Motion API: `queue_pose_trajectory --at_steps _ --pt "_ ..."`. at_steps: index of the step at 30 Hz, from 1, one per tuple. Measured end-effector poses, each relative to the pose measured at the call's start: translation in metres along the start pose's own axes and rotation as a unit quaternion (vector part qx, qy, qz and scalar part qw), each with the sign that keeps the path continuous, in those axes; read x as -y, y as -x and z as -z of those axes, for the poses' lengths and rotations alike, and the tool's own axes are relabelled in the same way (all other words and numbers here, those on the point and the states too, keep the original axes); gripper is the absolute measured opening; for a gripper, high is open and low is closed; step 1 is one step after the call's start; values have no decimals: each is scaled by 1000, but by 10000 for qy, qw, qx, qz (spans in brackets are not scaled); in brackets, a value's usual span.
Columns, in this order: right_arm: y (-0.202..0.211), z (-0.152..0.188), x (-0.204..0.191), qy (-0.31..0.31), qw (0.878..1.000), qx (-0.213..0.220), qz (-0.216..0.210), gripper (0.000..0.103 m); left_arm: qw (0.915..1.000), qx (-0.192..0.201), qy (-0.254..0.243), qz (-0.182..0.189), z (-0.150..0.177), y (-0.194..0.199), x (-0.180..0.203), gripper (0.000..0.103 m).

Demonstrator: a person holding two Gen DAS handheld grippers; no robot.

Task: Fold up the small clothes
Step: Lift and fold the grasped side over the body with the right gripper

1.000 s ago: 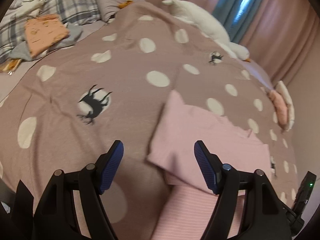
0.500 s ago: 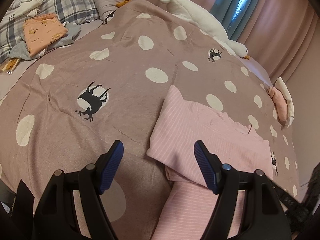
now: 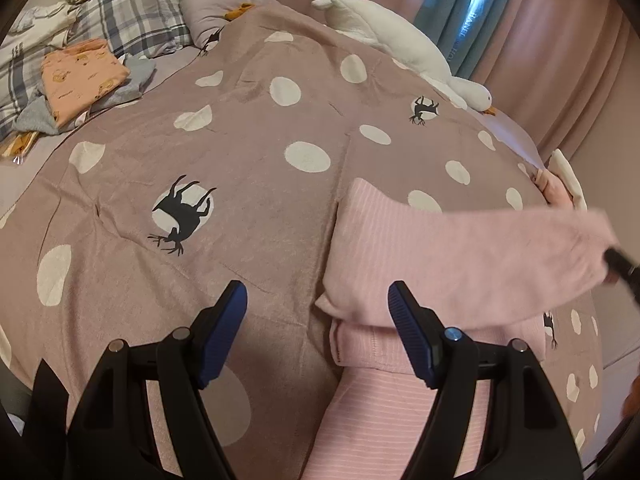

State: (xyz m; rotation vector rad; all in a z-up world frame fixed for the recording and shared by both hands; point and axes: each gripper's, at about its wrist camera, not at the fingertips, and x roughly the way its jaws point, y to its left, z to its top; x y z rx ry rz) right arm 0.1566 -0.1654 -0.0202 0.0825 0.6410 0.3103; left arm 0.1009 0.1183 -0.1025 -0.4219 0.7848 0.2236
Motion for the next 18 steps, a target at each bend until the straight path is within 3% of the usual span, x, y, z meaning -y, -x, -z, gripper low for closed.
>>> queue_pose_trajectory --at_steps 10,18 --pt "12 -25 1 218 9986 347 330 7 9997 -19 -67 253 -6 4 9 73" --pt "1 -24 29 51 9983 125 566 7 9983 -253 -44 532 -11 -9 17 70"
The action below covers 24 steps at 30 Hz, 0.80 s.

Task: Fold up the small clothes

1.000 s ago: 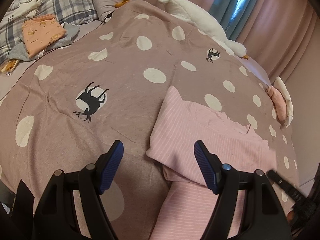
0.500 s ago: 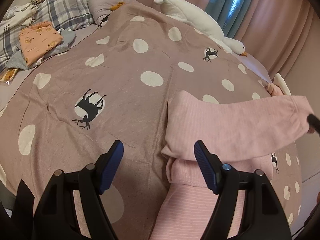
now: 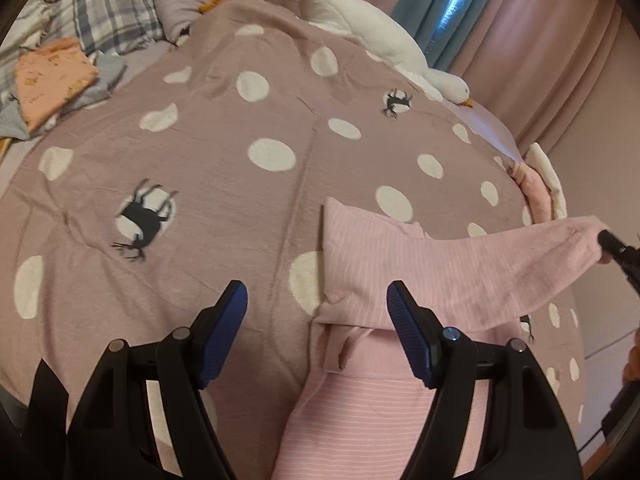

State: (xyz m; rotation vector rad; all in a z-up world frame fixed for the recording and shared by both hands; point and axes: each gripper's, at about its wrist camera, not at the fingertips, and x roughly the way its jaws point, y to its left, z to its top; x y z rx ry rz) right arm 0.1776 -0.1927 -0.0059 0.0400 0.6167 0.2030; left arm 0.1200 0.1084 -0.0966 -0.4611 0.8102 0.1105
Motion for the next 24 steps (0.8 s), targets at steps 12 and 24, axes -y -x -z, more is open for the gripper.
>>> queue_pose_trajectory --at_steps 12,24 --pt "-45 42 50 -293 9956 -792 404 7 9970 -681 -202 294 4 -49 23 42" --pt "-75 95 91 -721 9849 -1501 482 6 9932 -1092 -403 -61 19 -86 27 41"
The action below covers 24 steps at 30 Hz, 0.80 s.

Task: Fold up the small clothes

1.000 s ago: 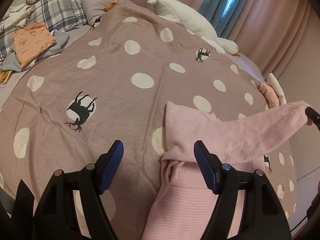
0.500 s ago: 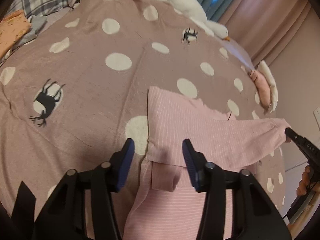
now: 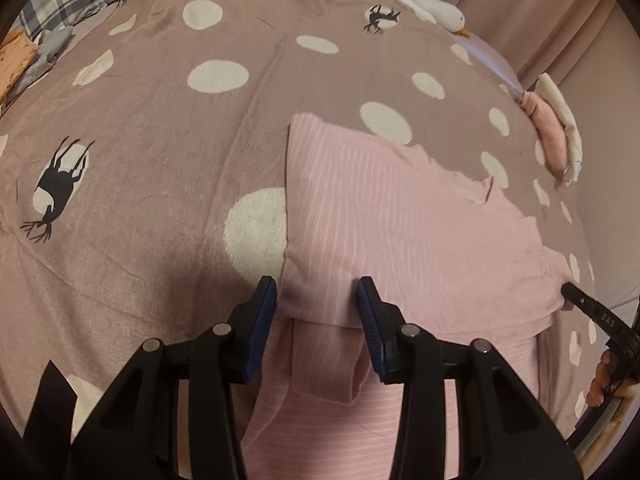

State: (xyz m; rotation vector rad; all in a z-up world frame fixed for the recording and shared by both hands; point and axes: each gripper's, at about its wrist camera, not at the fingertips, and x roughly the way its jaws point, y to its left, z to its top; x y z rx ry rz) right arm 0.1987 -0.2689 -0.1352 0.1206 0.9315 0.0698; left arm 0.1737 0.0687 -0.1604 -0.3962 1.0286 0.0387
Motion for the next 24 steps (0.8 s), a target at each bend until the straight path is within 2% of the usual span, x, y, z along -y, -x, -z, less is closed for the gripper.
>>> queue_pose_trajectory --at_steps 10,24 --pt "-19 13 6 -60 9997 -196 95 6 9999 -118 68 -45 2 -12 -4 45" --pt "-28 16 4 12 9994 -179 304 6 9997 -148 193 37 1 -15 -9 46"
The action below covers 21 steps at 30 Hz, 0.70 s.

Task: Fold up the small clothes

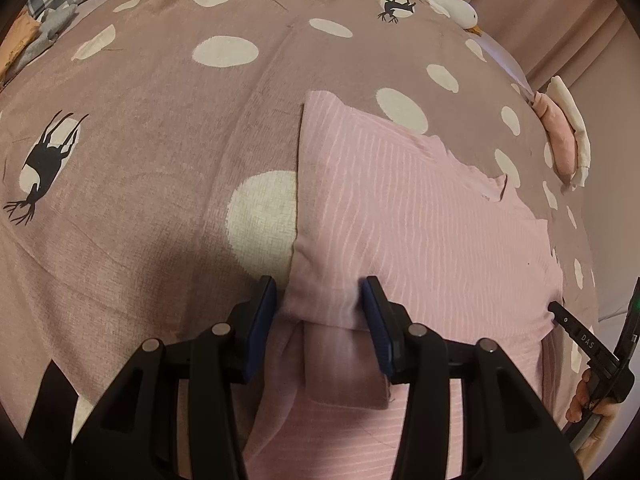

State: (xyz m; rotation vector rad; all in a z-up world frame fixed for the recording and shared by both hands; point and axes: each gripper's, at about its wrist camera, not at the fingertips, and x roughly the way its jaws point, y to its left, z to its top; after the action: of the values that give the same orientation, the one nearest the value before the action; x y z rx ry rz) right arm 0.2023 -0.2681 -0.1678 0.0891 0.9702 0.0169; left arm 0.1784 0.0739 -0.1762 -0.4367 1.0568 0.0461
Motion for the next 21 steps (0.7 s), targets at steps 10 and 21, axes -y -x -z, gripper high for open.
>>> queue_pose_trajectory --at_steps 10,21 --pt "-1 1 -1 -53 10000 4 75 6 9999 -46 -162 -39 0 1 3 46" --pt "-2 0 -2 -67 9999 8 144 6 9999 -98 -83 -28 2 4 1 46"
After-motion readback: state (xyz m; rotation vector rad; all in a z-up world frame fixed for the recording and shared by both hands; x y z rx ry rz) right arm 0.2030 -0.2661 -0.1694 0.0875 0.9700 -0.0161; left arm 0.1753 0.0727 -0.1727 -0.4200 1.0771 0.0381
